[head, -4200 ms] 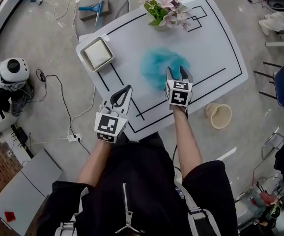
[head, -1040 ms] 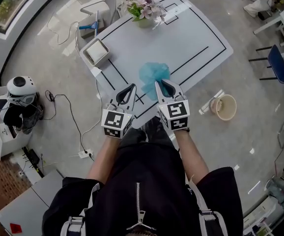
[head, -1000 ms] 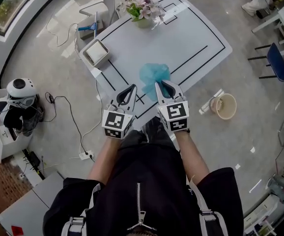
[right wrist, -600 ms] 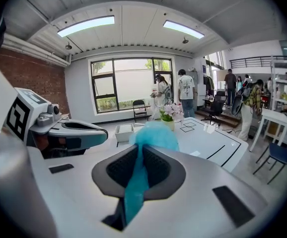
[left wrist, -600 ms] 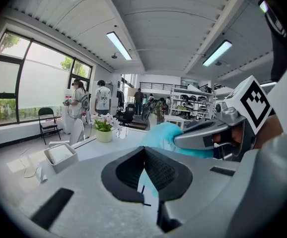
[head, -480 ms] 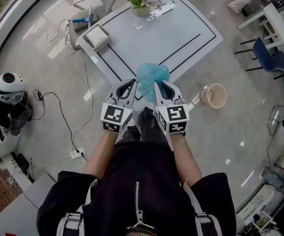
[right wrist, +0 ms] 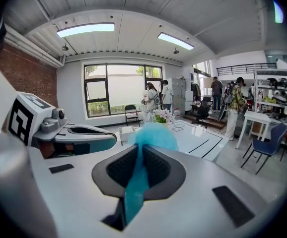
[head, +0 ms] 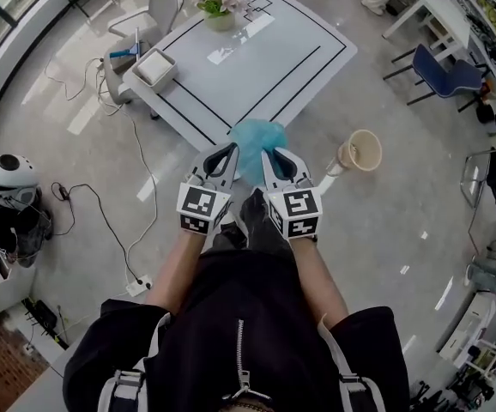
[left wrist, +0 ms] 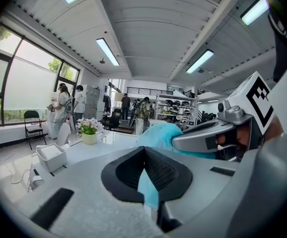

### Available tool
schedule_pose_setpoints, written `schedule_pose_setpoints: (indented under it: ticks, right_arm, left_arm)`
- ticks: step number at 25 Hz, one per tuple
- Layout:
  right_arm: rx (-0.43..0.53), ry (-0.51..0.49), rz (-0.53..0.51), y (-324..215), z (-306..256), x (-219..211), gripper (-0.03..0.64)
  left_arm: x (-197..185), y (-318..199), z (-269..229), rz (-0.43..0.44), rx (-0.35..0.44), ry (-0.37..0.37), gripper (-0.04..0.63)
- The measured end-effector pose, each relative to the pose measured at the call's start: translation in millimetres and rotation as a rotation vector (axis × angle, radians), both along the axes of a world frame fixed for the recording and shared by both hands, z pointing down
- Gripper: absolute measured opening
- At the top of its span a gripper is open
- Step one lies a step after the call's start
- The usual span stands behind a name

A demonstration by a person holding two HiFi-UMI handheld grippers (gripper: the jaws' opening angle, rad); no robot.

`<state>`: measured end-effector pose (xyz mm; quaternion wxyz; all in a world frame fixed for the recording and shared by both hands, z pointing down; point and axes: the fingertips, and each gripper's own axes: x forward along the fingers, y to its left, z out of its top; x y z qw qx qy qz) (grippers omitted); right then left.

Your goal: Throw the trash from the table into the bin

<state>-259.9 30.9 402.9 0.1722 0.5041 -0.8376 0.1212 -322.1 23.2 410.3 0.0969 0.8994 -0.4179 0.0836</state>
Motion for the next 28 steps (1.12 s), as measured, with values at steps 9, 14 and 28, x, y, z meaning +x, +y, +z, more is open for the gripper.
schedule_pose_setpoints:
  ticks: [9, 14, 28]
  right_arm:
    - [0.005, 0.013, 0.107, 26, -5, 32, 0.025]
    - [0.001, 0.016, 0.16, 29, -4, 53, 0.025]
    - [0.008, -0.007, 0.295, 26, -4, 115, 0.024]
  left_arm:
    - [36, 16, -5, 0.115, 0.006, 0.013, 0.005]
    - [54, 16, -4, 0.166, 0.003, 0.011, 0.005]
    - [104, 7, 0, 0.273, 0.0, -0.019, 0.005]
